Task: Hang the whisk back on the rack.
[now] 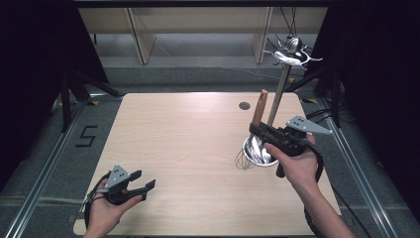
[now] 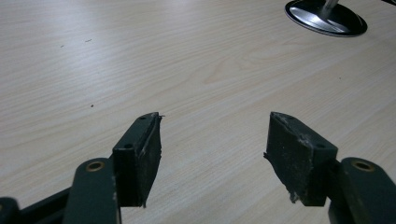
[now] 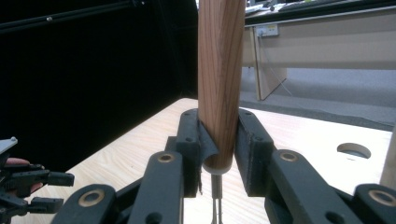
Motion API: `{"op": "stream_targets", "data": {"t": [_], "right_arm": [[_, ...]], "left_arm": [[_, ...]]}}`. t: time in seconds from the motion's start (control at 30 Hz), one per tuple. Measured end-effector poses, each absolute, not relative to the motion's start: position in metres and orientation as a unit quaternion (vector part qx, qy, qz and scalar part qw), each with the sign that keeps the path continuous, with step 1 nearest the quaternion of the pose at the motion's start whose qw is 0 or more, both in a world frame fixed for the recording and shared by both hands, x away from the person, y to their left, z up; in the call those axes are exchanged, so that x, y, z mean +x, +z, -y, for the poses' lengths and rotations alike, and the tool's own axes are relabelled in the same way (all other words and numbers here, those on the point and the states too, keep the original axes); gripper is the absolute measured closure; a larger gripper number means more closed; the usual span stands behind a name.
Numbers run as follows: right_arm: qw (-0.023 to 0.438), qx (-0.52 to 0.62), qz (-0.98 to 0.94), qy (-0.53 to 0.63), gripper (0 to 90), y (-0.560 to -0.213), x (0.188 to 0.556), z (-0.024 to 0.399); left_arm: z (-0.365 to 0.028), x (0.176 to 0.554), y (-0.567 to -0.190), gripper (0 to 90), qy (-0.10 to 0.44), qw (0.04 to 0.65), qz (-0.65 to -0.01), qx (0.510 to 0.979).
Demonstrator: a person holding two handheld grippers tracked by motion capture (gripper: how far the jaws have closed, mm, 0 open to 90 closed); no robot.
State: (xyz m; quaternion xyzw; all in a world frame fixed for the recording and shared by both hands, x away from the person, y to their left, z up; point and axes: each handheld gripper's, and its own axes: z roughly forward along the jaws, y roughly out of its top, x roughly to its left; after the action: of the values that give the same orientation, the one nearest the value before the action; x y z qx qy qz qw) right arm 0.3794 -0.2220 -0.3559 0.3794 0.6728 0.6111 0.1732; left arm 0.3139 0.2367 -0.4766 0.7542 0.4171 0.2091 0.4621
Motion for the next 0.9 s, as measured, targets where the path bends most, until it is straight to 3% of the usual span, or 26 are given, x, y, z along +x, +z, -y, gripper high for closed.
{"op": "stream_targets", "data": {"t": [0.9], "right_arm": [[0.169, 0.404, -0.635, 0.636, 73.8, -0.344, 0.382, 0.202]], "left_arm": [[-0.237, 0.315, -0.476, 34.8, 0.213, 0.462, -0.407, 0.759]]}}
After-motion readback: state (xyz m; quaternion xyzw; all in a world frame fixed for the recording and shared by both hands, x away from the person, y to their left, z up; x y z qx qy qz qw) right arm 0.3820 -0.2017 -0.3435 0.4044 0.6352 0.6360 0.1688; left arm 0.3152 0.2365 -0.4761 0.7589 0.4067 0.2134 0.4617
